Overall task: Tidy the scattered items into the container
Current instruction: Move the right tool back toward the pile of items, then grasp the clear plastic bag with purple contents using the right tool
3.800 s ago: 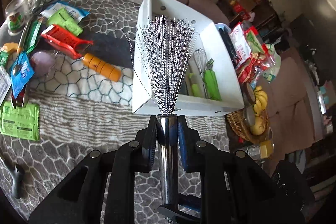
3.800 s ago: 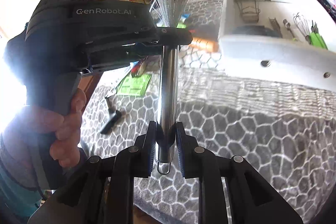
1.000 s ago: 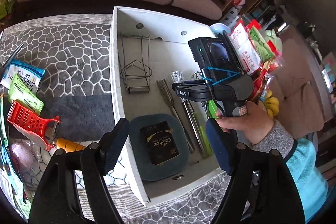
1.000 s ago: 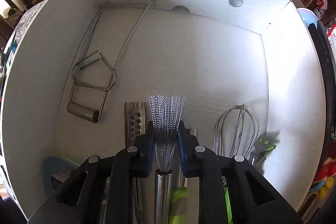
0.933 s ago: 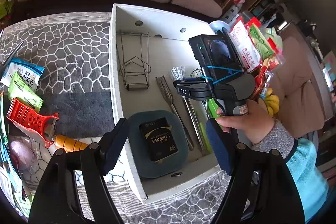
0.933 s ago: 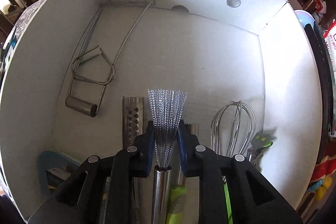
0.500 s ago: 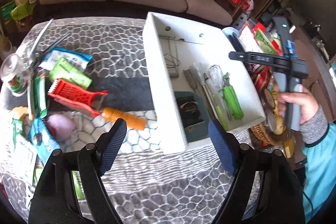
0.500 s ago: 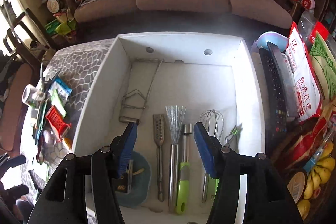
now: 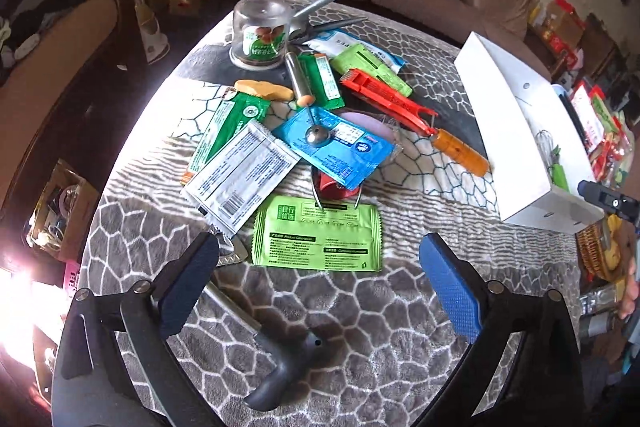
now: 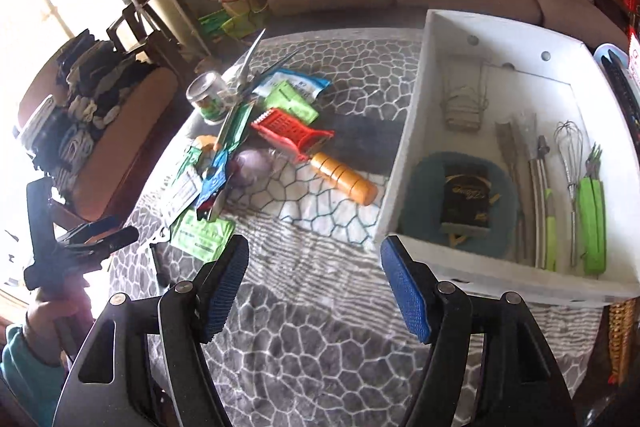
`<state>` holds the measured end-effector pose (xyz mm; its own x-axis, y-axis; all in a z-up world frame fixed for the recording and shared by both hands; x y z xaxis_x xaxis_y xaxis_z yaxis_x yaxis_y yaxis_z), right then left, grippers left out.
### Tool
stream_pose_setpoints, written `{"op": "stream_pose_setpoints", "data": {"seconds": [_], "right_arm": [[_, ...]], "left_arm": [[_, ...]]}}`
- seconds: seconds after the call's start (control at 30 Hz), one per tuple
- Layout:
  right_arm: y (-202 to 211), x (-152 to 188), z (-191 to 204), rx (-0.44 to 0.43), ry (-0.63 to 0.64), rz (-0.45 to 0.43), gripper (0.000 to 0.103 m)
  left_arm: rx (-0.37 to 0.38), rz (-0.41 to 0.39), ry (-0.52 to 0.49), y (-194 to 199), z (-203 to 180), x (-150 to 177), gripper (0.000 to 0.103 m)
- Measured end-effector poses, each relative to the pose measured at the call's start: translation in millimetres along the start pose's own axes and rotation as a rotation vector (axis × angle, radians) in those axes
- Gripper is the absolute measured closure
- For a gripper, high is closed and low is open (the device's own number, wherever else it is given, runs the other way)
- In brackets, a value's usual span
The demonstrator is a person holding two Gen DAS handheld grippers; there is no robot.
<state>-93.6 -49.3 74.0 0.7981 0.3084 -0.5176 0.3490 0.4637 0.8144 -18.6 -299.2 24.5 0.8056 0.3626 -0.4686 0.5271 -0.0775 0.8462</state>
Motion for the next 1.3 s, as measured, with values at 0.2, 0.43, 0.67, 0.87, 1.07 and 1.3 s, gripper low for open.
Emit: {"op": "stream_pose_setpoints", "data": {"seconds": [0.2,0.43,0.67,0.87,1.07,1.3], "right_arm": [[-43,21,35,0.107,0.028,0.033,0.0],[-67,28,55,0.166,0.03,0.051,0.0],[-84,28,72,0.196,0.055,0.055,0.0],[-101,18,66,0.089,-0.068,0.044,0.0],[-129,-7,55,-0.019,-0.217,0.038,0.0],[-175,-54,32,-0.177,-0.474,0.003,0.021]], "left_arm": [[-0.031,-0.028,-0.007,6,15,9,0.0],[-0.01,-0.027,-0.021,-1,16,10,0.0],[0.008,-0.035,-0.013,-16,26,10,0.0],[0.059,-0.062,0.043,-32,41,-2,0.0],[0.11,-0.015,0.106,-56,48,-9,0.0],[0.134,-0.013,0.093,-56,42,-16,0.0]]}}
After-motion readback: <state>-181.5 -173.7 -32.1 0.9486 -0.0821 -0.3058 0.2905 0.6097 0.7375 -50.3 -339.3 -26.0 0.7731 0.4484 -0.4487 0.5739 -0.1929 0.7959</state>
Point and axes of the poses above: each gripper's, at about its wrist camera, not at the fingertips, and y roughly against the way its jaws point, z to its left, x to its underside, the point moved 10 cm from there along -y, roughly the way its jaws point, and after that the axes turned 4 degrees about y, right-handed, at the moved point
